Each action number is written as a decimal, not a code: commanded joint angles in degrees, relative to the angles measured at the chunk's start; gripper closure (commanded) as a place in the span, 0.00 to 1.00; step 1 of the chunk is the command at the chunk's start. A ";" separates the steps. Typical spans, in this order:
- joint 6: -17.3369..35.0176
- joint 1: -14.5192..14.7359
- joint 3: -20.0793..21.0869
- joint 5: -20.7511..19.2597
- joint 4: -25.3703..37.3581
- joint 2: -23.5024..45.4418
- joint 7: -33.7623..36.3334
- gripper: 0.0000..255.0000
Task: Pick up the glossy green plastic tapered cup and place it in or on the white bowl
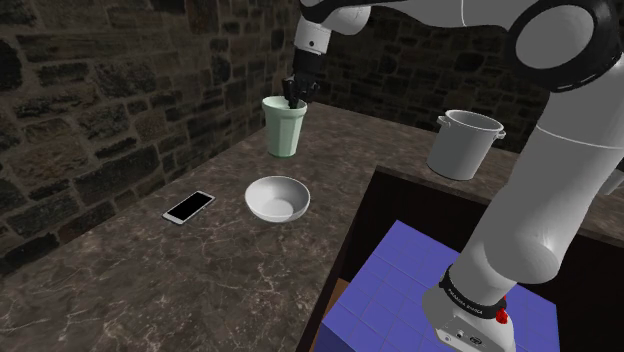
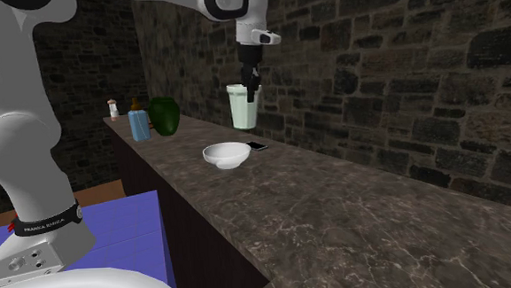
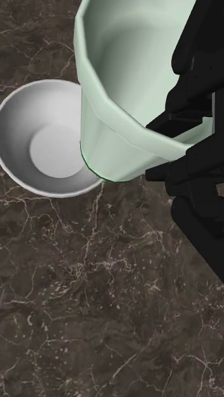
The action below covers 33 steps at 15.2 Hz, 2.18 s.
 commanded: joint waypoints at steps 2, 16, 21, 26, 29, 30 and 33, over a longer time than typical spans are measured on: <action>0.74 1.65 1.31 -0.51 -5.14 -5.08 3.00 1.00; 8.66 3.97 3.92 -0.29 -17.70 -10.59 6.32 1.00; 12.36 4.04 3.98 0.06 -20.75 -9.89 5.55 1.00; 16.03 4.11 4.04 0.50 -23.50 -8.89 4.73 1.00; 17.57 4.15 4.06 0.71 -24.57 -8.38 4.37 1.00; 17.57 4.15 4.06 0.71 -24.56 -8.38 4.37 1.00; 17.57 4.15 4.06 0.71 -24.56 -8.38 4.37 1.00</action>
